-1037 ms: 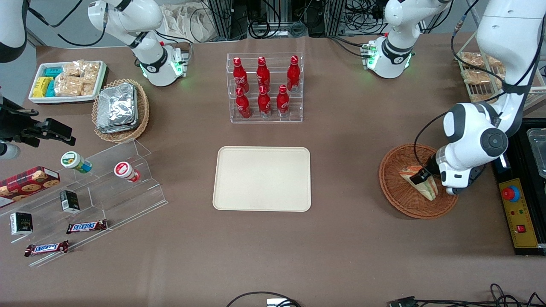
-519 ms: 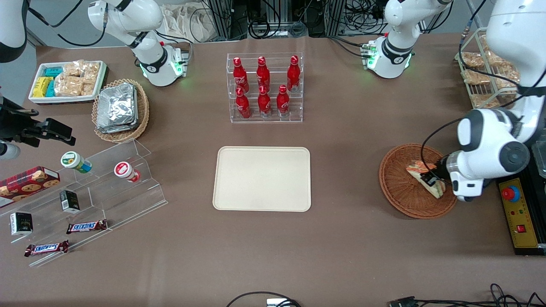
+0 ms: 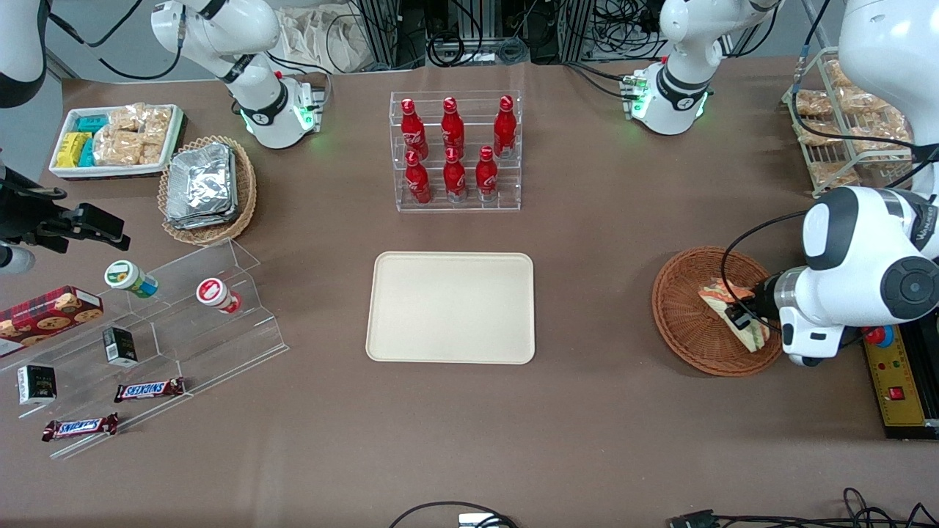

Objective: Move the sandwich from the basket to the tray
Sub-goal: 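Lift the sandwich and carry it with the left gripper over the tray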

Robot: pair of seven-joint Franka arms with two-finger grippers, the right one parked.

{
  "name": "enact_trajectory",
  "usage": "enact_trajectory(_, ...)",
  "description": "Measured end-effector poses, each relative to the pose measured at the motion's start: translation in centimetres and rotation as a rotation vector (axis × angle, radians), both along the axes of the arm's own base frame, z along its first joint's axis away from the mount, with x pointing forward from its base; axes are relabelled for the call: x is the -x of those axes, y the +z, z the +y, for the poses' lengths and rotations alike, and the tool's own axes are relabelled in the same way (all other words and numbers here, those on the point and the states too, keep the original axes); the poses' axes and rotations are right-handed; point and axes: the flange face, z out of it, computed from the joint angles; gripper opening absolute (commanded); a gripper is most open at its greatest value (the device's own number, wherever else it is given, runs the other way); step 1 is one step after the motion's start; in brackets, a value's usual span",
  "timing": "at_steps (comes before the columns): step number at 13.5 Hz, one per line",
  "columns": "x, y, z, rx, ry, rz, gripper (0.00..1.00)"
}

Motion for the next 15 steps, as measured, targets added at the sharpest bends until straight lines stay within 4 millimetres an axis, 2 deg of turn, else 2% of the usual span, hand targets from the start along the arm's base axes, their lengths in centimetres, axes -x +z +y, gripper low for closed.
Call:
enact_trajectory(3,0.0,-0.4,-1.0,0.063,-0.154,0.01,0.0)
enact_trajectory(4,0.1,-0.6,-2.2,0.093,-0.199,0.014,0.04)
enact_trajectory(5,0.1,-1.0,-3.8,0.111,-0.239,0.018,0.0)
enact_trajectory(7,0.0,-2.1,-8.7,0.135,-0.32,0.018,0.03)
enact_trajectory(9,-0.7,-4.1,-14.3,0.171,-0.389,-0.021,0.02)
enact_trajectory(11,-0.1,-6.8,-19.8,0.202,-0.458,-0.01,0.01)
enact_trajectory(12,0.4,-7.4,-22.6,0.211,-0.486,-0.014,0.01)
enact_trajectory(15,1.7,-6.6,-29.9,0.228,-0.518,-0.086,0.01)
